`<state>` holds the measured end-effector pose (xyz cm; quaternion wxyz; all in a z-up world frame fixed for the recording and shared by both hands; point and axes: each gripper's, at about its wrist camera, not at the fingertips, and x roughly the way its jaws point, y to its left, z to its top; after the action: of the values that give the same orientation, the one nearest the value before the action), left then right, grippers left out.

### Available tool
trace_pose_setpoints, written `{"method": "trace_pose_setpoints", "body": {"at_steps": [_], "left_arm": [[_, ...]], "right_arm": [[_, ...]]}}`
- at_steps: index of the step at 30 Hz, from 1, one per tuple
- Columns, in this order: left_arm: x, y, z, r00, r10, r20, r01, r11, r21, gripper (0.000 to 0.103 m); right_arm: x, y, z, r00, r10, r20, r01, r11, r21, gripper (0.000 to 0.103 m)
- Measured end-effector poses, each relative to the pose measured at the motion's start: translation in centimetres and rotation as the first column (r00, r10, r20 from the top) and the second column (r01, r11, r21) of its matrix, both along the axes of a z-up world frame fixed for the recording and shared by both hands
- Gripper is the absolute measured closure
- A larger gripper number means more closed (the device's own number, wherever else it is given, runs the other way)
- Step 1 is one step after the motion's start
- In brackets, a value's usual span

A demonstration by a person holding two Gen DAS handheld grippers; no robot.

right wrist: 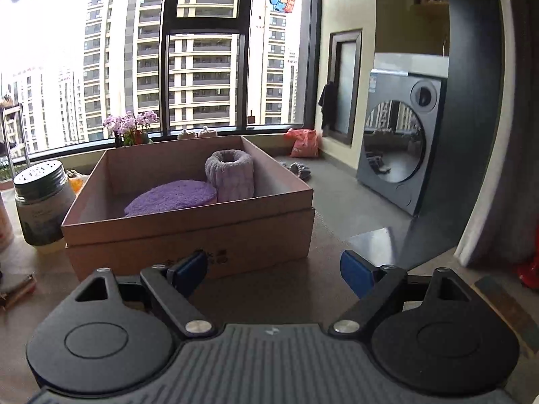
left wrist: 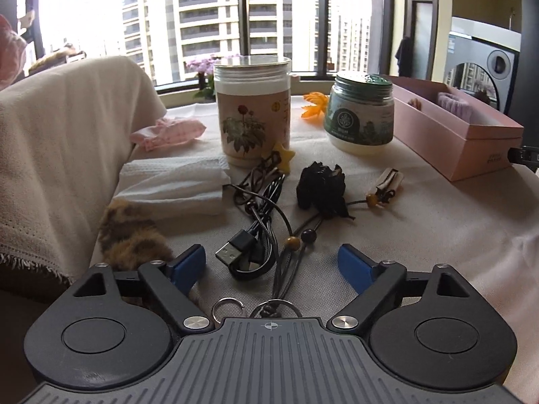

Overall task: Organize soft objects
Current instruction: 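Move the left gripper back over the table toward the brown furry tail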

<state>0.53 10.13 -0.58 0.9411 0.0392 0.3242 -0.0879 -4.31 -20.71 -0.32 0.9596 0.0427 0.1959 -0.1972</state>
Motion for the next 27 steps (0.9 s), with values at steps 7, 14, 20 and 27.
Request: {"method": "trace_pose_setpoints", "body": {"at_steps": [7,14,20,27], "left_arm": [[-0.5,0.1,0.6,0.99,-0.129,0.06,0.136,0.983,-0.121,0.062],[-1.7,-2.7,2.4,0.948,-0.296,0.116,0.312,0.935,-0.17,0.057],[-2.3,0.0,3.6,0.982,-0.187,0.038,0.191,0.969,-0.155,0.058],[-3.8,4.4,4.5,1.0,0.016,0.02,-0.015,1.0,-0.022,0.058]], "right_arm": [[1.0,1.6,0.0,0.997,0.068,-0.037,-0.071,0.994,-0.086,0.016],[4.1,-0.6,-0.8,0.971,0.117,-0.206,-0.101,0.991,0.086,0.016],[4.1,-0.9,-1.2,0.971,0.127,-0.204,-0.105,0.988,0.115,0.014],[4.1,-1.1,-1.1,0.968,0.129,-0.216,-0.105,0.987,0.119,0.01]]}}
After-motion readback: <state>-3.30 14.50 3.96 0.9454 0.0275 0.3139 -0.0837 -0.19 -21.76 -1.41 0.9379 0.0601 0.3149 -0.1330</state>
